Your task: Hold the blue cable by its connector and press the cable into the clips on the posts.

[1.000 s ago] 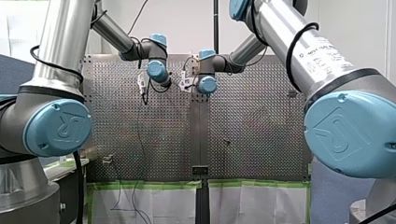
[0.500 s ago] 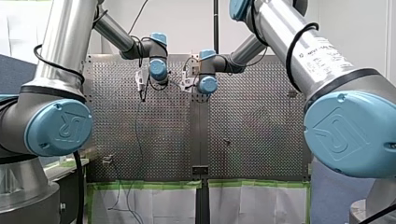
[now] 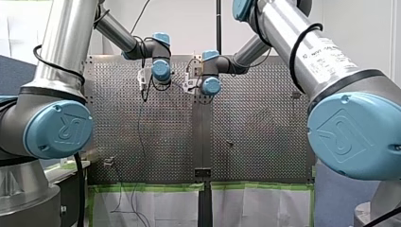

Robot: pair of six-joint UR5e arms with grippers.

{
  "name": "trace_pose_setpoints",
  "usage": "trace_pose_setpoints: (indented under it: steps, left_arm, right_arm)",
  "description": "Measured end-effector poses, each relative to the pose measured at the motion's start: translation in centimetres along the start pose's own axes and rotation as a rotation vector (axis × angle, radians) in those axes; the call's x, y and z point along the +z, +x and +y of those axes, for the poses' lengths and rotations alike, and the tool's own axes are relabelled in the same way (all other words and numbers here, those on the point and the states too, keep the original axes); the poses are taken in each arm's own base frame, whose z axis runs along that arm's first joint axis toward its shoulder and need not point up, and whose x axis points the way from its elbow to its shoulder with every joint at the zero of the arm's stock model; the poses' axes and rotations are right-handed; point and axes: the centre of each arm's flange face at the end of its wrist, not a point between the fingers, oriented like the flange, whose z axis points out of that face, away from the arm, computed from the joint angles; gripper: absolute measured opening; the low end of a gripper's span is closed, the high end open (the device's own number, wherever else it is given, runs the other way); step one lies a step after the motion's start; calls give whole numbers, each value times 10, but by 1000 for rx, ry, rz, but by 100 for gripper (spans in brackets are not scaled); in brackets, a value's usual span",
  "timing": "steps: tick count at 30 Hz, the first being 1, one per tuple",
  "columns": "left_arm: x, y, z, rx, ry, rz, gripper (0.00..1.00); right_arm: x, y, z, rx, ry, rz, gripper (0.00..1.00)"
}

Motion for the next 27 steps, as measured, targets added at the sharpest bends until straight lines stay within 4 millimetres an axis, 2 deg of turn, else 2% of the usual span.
trace_pose_setpoints:
  steps: [1,14,20,23,27]
  left_arm:
    - [0,0,-1,0,1,-1,0]
    - [-2,0,-3,-2,6,-5,0]
    - [-1,0,-5,-8,13,-12,0]
    - [-1,6,-13,-18,29,-15,0]
    - [-1,28,-26,-10,49,8,0]
  right_arm:
    - [0,0,0,0,0,0,0]
    - [-1,-2,5,-1,-6,-19,0]
    - [-7,-15,19,-3,-30,-85,0]
    - [-11,-26,28,-2,-46,-115,0]
    - [-18,-42,45,-2,-84,-149,0]
